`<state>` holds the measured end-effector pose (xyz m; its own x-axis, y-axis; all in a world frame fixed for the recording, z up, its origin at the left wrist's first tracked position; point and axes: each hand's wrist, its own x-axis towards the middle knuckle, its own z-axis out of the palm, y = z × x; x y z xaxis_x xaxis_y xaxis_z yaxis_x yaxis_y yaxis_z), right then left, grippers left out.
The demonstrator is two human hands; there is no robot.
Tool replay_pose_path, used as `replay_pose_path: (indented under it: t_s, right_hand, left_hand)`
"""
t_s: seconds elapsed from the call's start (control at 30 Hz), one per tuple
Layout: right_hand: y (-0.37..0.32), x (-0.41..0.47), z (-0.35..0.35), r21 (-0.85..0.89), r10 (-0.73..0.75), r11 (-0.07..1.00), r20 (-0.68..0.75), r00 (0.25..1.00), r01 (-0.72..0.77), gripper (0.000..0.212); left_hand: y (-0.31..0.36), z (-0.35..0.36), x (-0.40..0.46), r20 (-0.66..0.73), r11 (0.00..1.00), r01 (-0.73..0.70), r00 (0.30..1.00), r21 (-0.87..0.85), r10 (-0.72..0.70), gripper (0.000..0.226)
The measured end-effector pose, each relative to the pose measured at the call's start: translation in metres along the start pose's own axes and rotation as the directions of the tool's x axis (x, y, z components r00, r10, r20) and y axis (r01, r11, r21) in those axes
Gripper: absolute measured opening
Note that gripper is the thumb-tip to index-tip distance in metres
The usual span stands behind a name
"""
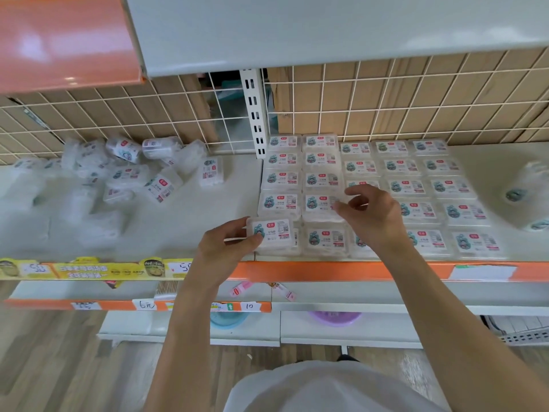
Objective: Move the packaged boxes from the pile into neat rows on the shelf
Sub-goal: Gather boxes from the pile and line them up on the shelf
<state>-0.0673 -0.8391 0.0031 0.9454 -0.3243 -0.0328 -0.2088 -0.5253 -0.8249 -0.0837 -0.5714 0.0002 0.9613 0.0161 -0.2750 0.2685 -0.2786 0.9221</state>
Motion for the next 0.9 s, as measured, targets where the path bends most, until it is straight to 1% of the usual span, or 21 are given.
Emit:
replay_pose_path:
  t_s: [0.2,0.37,0.63,0.9]
  right_hand:
    - [-0.002,-0.01,-0.004,0.003,-0.081,0.997,-0.055,0.995,0.081,0.034]
    - [-0.003,-0.022,-0.005,0.055,-0.099,0.993,-0.071,0.993,0.103,0.03]
    - [-0.019,-0.042,0.003,0.071,-0.155,0.985,-0.008,0.988,0.155,0.028]
    - [-0.024,-0.058,0.012,0.029,-0.206,0.978,0.076,0.976,0.204,0.032]
  left_hand:
    - [0.002,0.004,0.002,-0.006,1.0,0.014,1.0,0.023,-0.014,0.031]
    - [0.002,0.009,0.005,-0.011,0.999,0.025,1.0,0.04,-0.024,0.027]
    - [0.003,0.015,0.002,-0.036,0.998,0.033,0.999,0.062,-0.03,0.028]
    - [0.003,0.018,0.002,-0.077,0.996,0.047,0.996,0.07,-0.041,0.027]
